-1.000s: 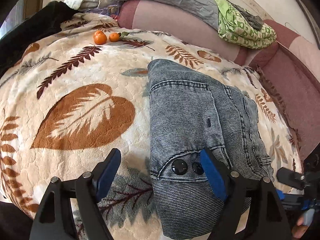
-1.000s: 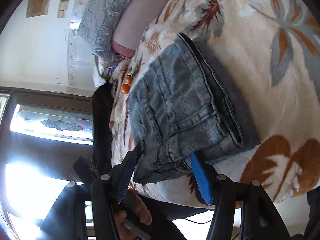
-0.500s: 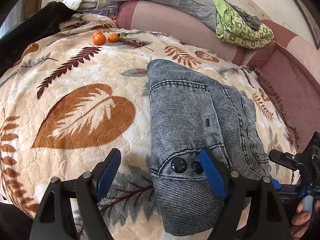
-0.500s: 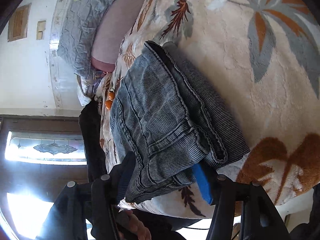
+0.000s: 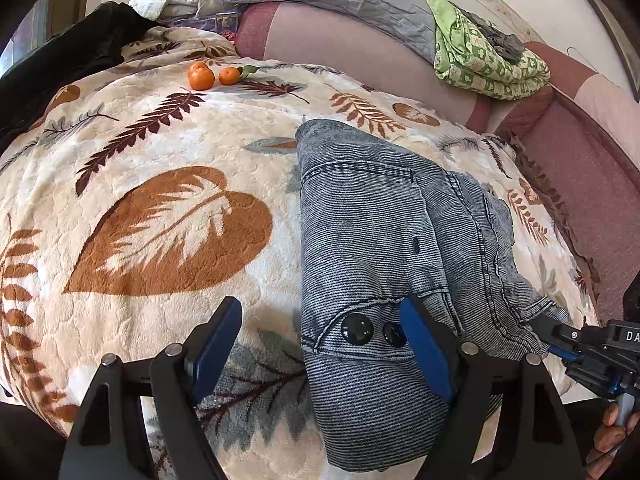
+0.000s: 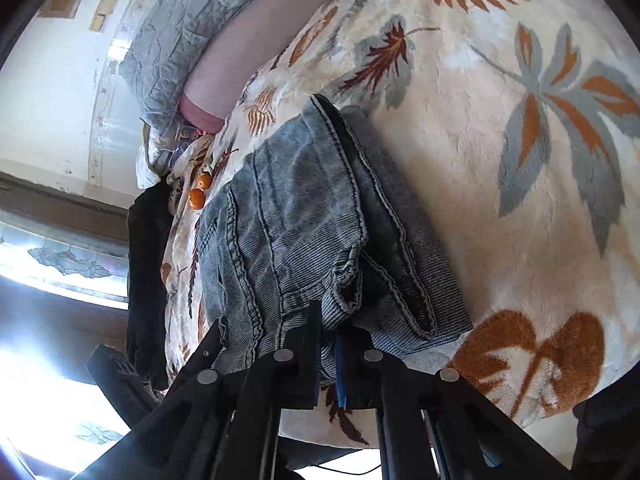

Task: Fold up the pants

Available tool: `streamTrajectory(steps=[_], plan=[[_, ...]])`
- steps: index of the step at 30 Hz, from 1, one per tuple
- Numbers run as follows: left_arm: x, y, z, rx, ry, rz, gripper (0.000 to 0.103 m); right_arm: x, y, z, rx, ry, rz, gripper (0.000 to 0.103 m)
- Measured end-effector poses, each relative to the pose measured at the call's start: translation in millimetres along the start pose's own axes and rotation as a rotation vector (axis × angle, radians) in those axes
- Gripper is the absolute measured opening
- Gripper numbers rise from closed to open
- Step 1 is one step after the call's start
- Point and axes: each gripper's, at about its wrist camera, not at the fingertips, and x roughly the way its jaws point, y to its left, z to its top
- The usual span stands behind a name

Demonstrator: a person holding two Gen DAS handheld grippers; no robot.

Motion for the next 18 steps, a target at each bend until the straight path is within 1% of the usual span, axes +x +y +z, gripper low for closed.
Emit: streamTrajectory(steps=[4, 7, 9, 11, 12, 13, 14, 15, 17, 18], plan=[[-0.3, 0.1, -0.3, -0.002, -0.001, -0.006, 0.082, -20.2, 26.3, -0.3, -0.106, -0.064, -0.026, 0.005], [-0.8, -0.4, -0.7, 0.000, -0.002, -0.007, 0.082, -33.6, 40.4, -9.4, -0.186, -0.103, -0.066, 0.005], [-0.5, -0.2, -0.5, -0.003, 0.000, -0.001, 0.085, -29.3, 37.6, -18.8, -0.215, -0.092, -0.112, 0.005], [0.3, -0.4, -0.6, -0.007, 0.007, -0.012, 0.087, -11.9, 20.8, -25.1, -0.215, -0.053, -0.169, 0.005], [0.0, -1.0, -0.9, -0.006, 0.011, -0.023, 0.087, -1.9, 7.6, -27.6, -0.196, -0.027, -0.179, 0.005], [-2.6, -2.0, -1.4, -0.002, 0.006, -0.025, 0.087, 6.7, -4.8, -29.2, -0.158, -0.004, -0.163, 0.004], [-9.0, -3.3, -1.5, 0.004, -0.017, -0.021, 0.087, 8.0, -10.5, -29.7, -0.136, -0.014, -0.143, 0.005], [-18.5, -5.1, -1.7, 0.015, -0.057, -0.015, 0.087, 7.0, -10.4, -28.8, -0.131, -0.022, -0.138, 0.005], [-40.1, -10.2, -1.6, 0.050, -0.170, 0.006, 0.087, 6.2, -5.5, -28.1, -0.160, -0.021, -0.155, 0.005], [-46.8, -13.5, -1.0, 0.071, -0.206, 0.004, 0.087, 7.3, -4.9, -28.0, -0.170, -0.014, -0.160, 0.005]])
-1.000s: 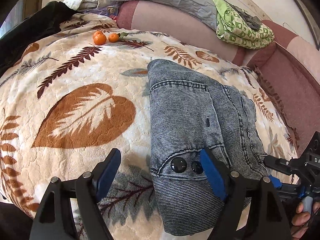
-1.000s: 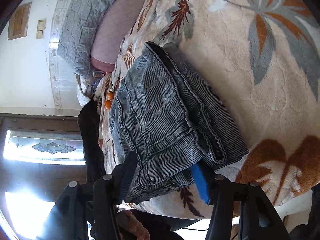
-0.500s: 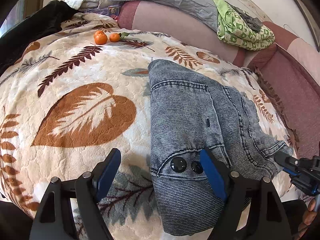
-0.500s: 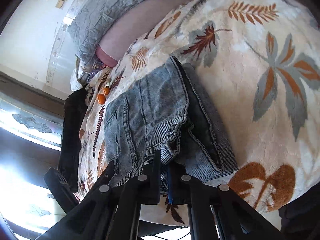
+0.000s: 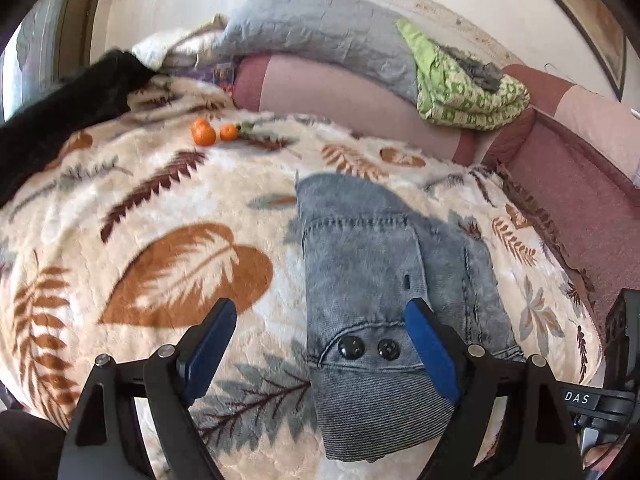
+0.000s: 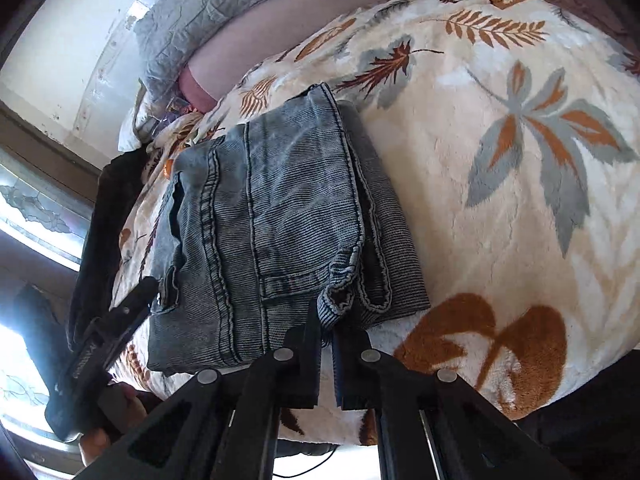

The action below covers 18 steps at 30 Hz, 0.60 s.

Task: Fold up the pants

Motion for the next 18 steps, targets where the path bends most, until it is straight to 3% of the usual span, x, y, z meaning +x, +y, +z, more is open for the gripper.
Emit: streamTrajectory(steps=[2, 4, 6, 10, 18], plan=[[4.8, -8.9, -2.1, 0.048, 0.030, -0.027, 0.087, 0.8, -3.9, 0.8, 0.011, 0.009, 0.013, 0.005], [38.3, -21.8, -18.0, 0.128, 0.214, -0.015, 0.088, 2.4, -7.6, 1.0, 0.029, 0.016, 0.028, 0.005], [54.3, -18.2, -28.3, 0.068, 0.282, -0.070, 0.090, 1.5, -7.3, 2.3, 0.034, 0.034, 0.022, 0.005], [50.9, -26.5, -29.0, 0.145, 0.262, -0.034, 0.090, -21.9, -1.2, 9.8, 0.016, 0.041, 0.010, 0.010], [51.4, -24.5, -31.4, 0.122, 0.267, -0.042, 0.091, -69.8, 30.5, 32.5, -0.071, -0.090, -0.036, 0.010]])
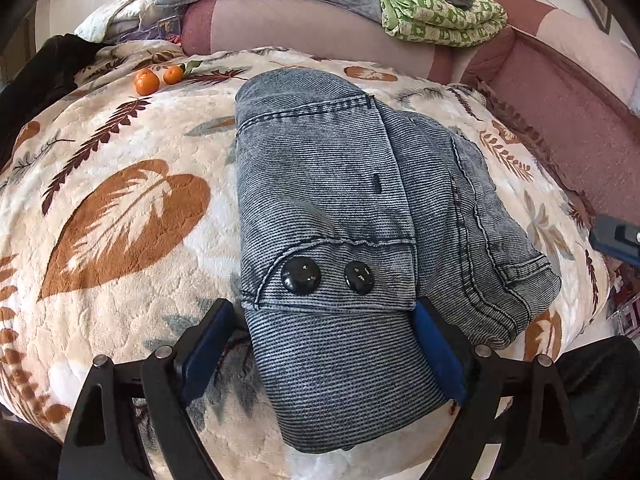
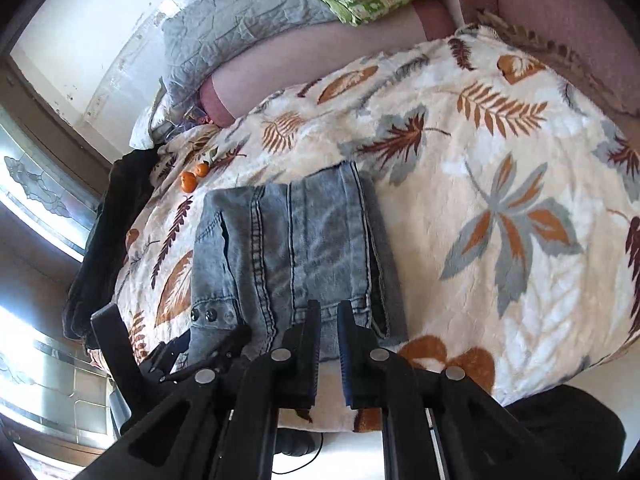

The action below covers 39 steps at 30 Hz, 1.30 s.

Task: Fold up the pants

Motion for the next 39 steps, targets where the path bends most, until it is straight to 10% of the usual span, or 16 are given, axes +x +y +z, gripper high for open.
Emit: streamTrajectory(steps=[6, 9, 13, 17, 21, 26, 32, 34, 39], plan=[[0.1, 0.3, -0.5, -0.003, -0.006, 0.000, 0.091, 31.2, 3.3, 8.9, 0.065, 0.036, 0.174, 0.010], [-11.7, 6.5, 1.6, -0.047, -0.012, -0.053, 0.089, 84.9, -21.1, -3.3, 0.113, 0.176, 0.073, 0.022], [-61.2, 17.1, 4.8, -0.069, -0.251, -0.007, 0.089, 84.3, -40.5, -9.8, 0.158, 0.165, 0.151, 0.010], [-9.8, 21.5, 4.3, -0.042, -0.034, 0.090, 0.091, 82.0, -18.4, 1.7, 0.083, 0.215, 0.072, 0.014], [-12.1, 22.4, 6.8, -0.042, -0.051, 0.093, 0.091, 60.6, 28.8, 36.7, -0.047, 0.116, 0.064, 0.016], [-13.7, 19.5, 4.9, -0.037, -0.062, 0.106, 0.091, 68.8, 96.1, 82.4, -0.169, 0.066, 0.157, 0.065], [-13.3, 22.7, 3.6, -0.048, -0.056, 0.077, 0.091, 169.9, 75.9, 86.1, -0.178, 0.266, -0.056, 0.050], [-13.8, 25.2, 3.3, -0.056, -0.052, 0.065, 0.091, 163.8, 72.6, 84.8, -0.206, 0.214, -0.095, 0.032], [-13.4, 27.4, 4.0, -0.066, -0.042, 0.051, 0.091, 133.8, 95.4, 78.9, -0.279, 0.182, -0.096, 0.034]])
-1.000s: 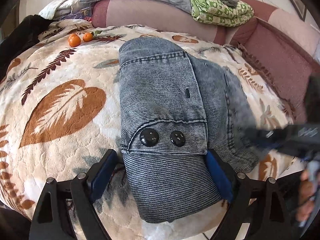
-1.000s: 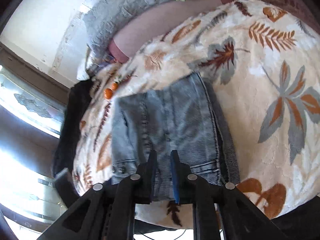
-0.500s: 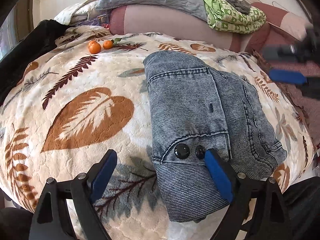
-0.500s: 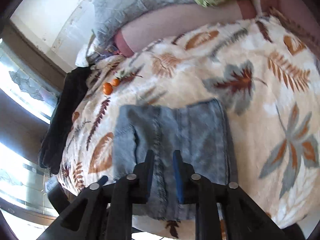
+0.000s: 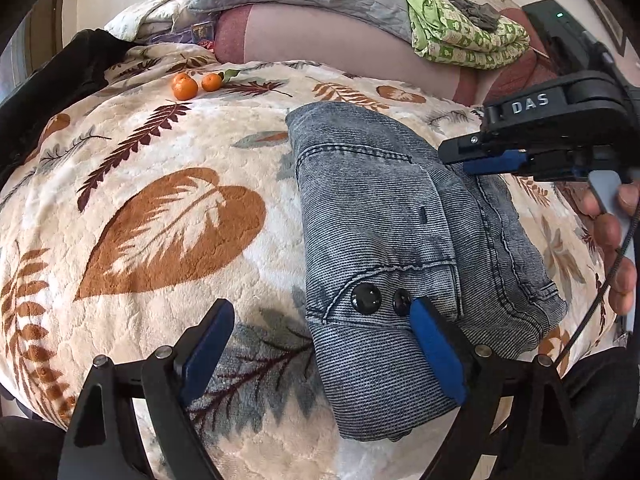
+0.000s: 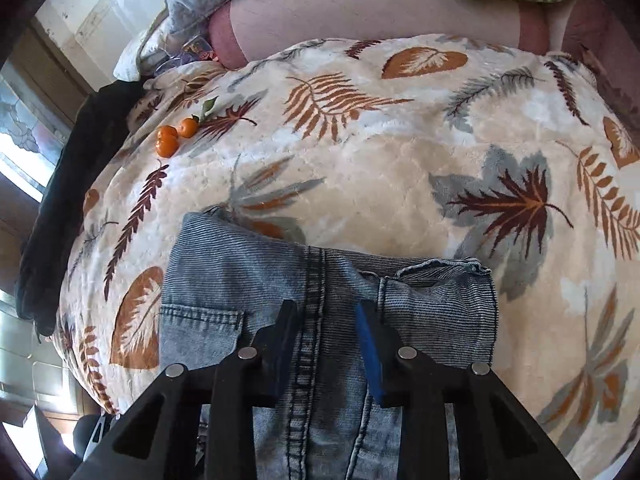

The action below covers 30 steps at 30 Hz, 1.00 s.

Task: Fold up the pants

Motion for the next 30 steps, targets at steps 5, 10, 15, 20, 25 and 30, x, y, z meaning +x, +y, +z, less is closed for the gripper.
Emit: streamTrajectory(steps=[5, 10, 15, 20, 25, 30], plan=[[0.3, -0.4, -0.2, -0.005, 0.007, -0.006, 0.091, 34.0, -12.3, -24.6, -0.068, 0.116, -0.059, 0.047], [-0.6, 0.3, -0.4, -0.012, 0.003, -0.004, 0.091, 2.7, -7.0, -9.6, -0.022, 0.055, -0.018, 0.047], [-0.6, -2.2, -0.2, -0.008, -0.002, 0.010, 0.091, -27.7, 44.3, 22.5, -0.177, -0.023, -0.015, 0.059], [-0.9, -1.1, -0.4, -0.005, -0.004, 0.006, 0.091, -2.5, 103.9, 54.8, -0.361, 0.027, -0.076, 0.078], [0.1, -0.4, 0.7, -0.008, 0.000, 0.000, 0.091, 43.0, 144.6, 73.4, -0.503, 0.135, -0.169, 0.078], [1.7, 0.2, 1.7, -0.010, 0.004, -0.005, 0.091, 89.5, 160.5, 71.5, -0.607, 0.287, -0.249, 0.078]])
